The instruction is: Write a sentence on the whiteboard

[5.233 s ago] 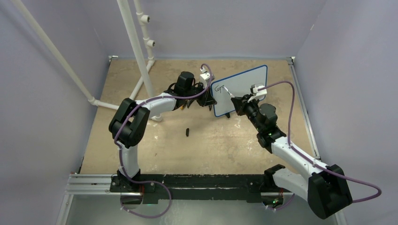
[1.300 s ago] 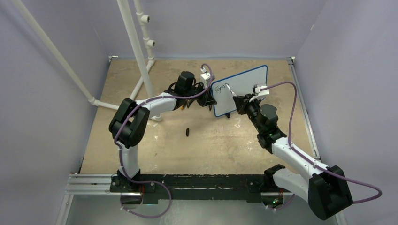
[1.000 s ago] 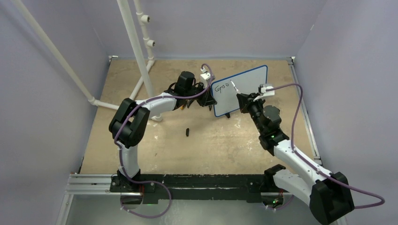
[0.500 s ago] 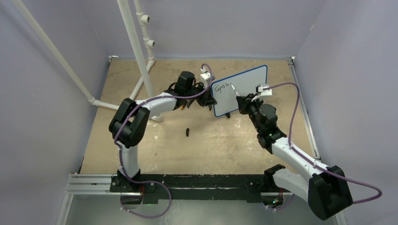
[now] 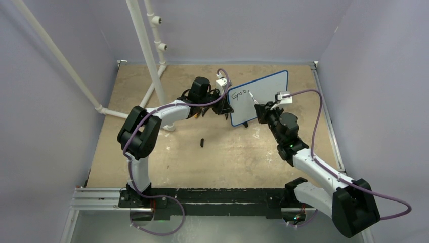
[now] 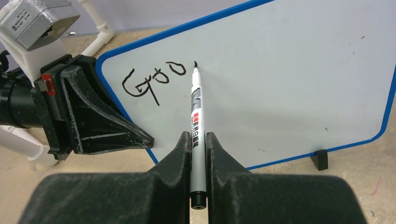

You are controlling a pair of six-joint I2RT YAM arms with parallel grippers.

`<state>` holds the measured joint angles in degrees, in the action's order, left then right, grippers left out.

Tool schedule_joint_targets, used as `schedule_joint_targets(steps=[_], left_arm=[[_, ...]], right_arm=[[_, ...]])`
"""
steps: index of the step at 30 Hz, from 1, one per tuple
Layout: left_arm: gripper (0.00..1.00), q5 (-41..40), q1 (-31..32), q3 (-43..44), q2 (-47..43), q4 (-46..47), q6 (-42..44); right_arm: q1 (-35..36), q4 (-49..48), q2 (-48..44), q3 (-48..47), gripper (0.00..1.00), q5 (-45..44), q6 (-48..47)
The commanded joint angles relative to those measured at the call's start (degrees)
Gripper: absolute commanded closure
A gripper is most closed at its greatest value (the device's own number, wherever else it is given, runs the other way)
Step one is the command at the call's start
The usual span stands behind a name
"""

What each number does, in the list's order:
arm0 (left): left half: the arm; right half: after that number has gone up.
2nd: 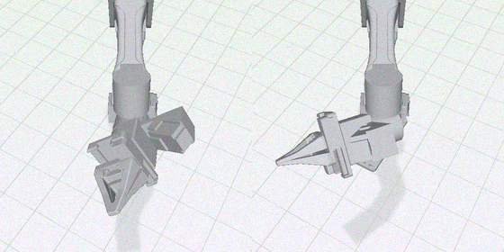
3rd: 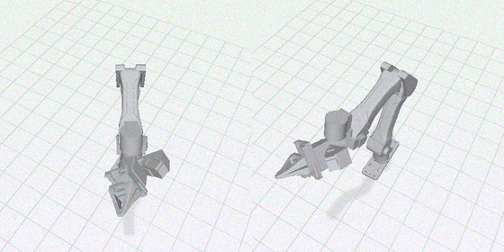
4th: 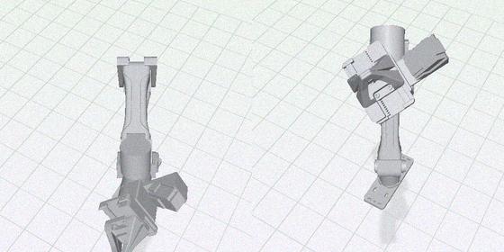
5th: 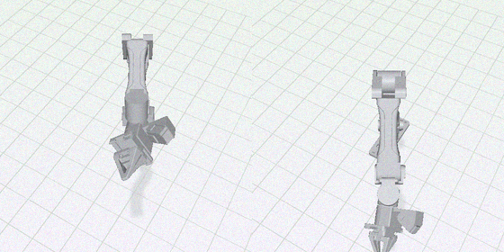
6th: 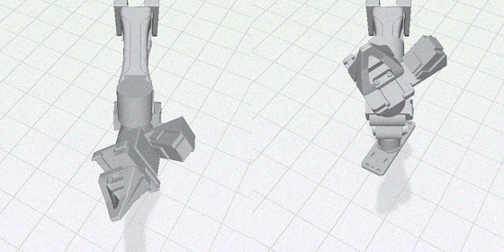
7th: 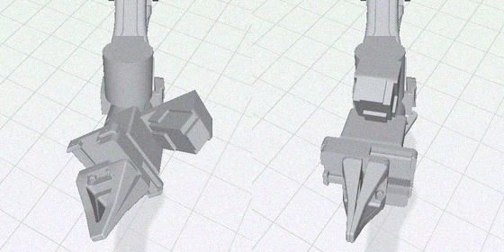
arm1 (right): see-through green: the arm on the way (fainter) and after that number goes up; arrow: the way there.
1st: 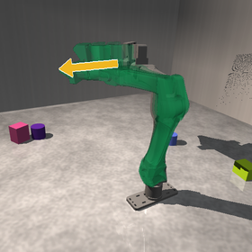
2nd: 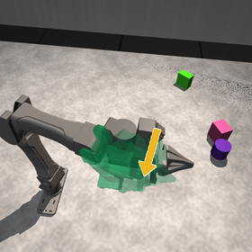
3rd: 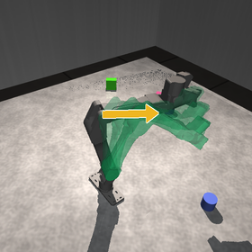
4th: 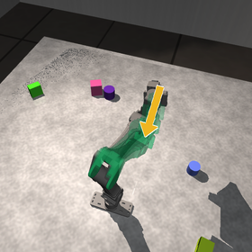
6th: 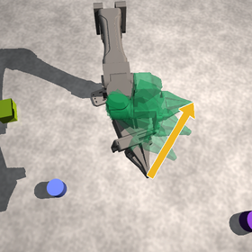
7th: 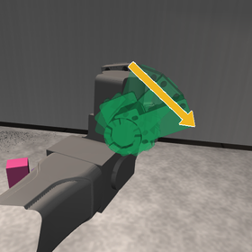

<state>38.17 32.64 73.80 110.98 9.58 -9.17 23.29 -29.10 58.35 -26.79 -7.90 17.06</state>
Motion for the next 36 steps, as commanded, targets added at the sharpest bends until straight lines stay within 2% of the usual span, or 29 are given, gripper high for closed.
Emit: schedule_joint_targets(steps=[1,7,18,36], left_arm=[[1.00,1.20,0.15,1.71,-1.38,-0.69,0.51],[1.00,1.28,0.19,1.70,-1.50,-0.54,0.47],[1.00,1.31,0.21,1.62,-1.99,-0.65,0.40],[1.00,1.55,0.22,1.61,-1.82,-0.53,0.46]], right_arm=[[-0.01,-0.93,-1.55,1.47,1.00,1.55,-0.20],[0.00,-0.14,-2.13,2.59,1.00,2.16,0.36],[0.00,1.49,-1.00,-0.67,1.00,-3.72,1.05],[-0.01,-1.80,-0.05,-2.72,1.00,-0.55,-1.24]])
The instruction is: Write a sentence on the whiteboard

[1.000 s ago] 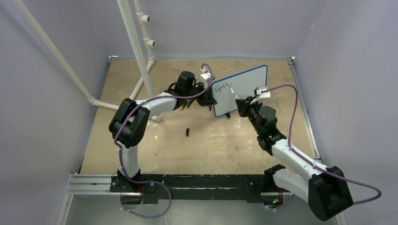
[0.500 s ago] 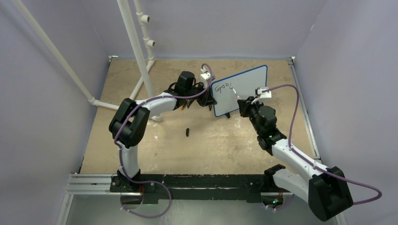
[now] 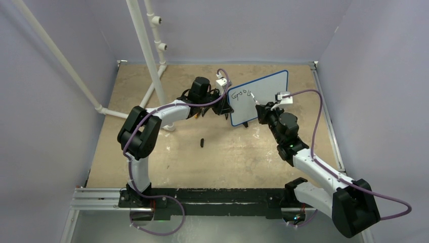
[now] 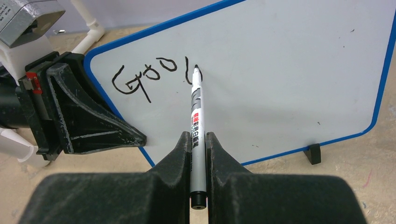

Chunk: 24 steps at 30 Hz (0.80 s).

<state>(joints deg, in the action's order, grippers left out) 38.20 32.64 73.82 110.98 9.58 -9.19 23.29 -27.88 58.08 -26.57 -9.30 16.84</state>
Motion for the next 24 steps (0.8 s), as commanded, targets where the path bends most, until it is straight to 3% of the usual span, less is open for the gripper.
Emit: schedule_joint_targets(steps=[1,24], left_arm=[[1.00,1.53,0.25,1.67,-1.75,-0.60,0.48],[1.00,1.62,0.23,1.68,-1.54,-0.52,0.36]], right_arm=[[0.00,-3.16,0.20,-3.08,1.00,0.91,-1.02],[-0.01,-4.63,1.77,-4.57,1.00,1.13,-0.99]])
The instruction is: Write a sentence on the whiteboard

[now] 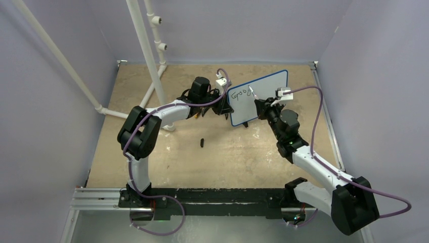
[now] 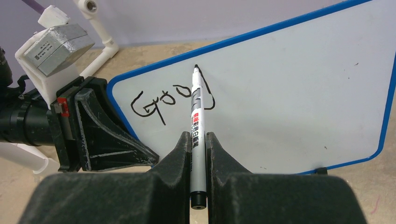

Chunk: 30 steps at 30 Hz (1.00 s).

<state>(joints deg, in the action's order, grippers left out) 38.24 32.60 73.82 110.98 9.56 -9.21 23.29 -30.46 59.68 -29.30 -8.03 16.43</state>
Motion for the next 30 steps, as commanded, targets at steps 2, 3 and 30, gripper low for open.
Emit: schedule_joint_targets(steps=[2,3,30], left_arm=[[1.00,1.58,0.26,1.68,-1.53,-0.44,0.42],[1.00,1.58,0.26,1.68,-1.63,-0.45,0.42],[1.00,1.55,0.26,1.64,-1.67,-0.51,0.29]], right_arm=[[0.00,-1.83,0.17,-1.37,1.00,-0.38,-0.15],[0.00,-1.49,0.22,-1.18,1.00,-0.53,-0.02],[0.00,4.18,-0.66,3.37,1.00,-5.13,5.96]])
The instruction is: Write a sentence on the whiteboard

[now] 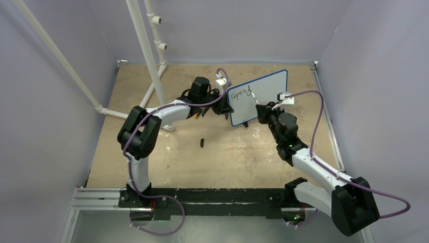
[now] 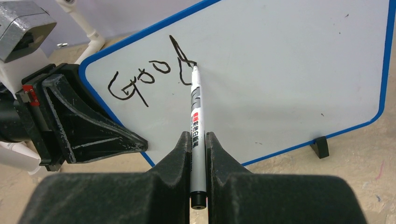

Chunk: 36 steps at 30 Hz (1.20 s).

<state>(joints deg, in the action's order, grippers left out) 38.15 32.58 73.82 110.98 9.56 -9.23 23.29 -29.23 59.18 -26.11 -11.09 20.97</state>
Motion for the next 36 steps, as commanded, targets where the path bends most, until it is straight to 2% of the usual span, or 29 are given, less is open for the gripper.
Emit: schedule_joint_targets(steps=[1,10,17,23,27,32,36], left_arm=[[1.00,1.66,0.33,1.72,-1.72,-0.48,0.31],[1.00,1.43,0.35,1.68,-1.59,-0.48,0.16],[1.00,0.75,0.34,1.63,-1.89,-0.48,-0.35],[0.69,-0.55,0.32,1.05,-3.19,-0.59,-0.70],[0.53,-2.54,0.37,-0.40,-4.92,-0.50,-0.67],[0.44,-6.47,0.30,-4.06,-8.32,0.68,-1.71],[0.42,-14.11,0.47,-9.22,-13.06,1.54,-2.98]], right_arm=[[0.00,3.11,-0.20,0.10,1.00,-2.06,1.37],[0.00,3.71,-1.29,-0.26,1.00,-3.12,1.26],[-0.02,3.52,-8.17,1.15,1.00,-5.92,0.65],[-0.01,4.31,-14.86,2.56,1.00,-7.55,0.31],[0.00,5.07,-17.49,2.69,1.00,-7.94,0.17],[0.00,6.05,-19.42,2.31,1.00,-7.98,0.04],[0.00,7.70,-21.53,1.54,1.00,-8.10,0.27]])
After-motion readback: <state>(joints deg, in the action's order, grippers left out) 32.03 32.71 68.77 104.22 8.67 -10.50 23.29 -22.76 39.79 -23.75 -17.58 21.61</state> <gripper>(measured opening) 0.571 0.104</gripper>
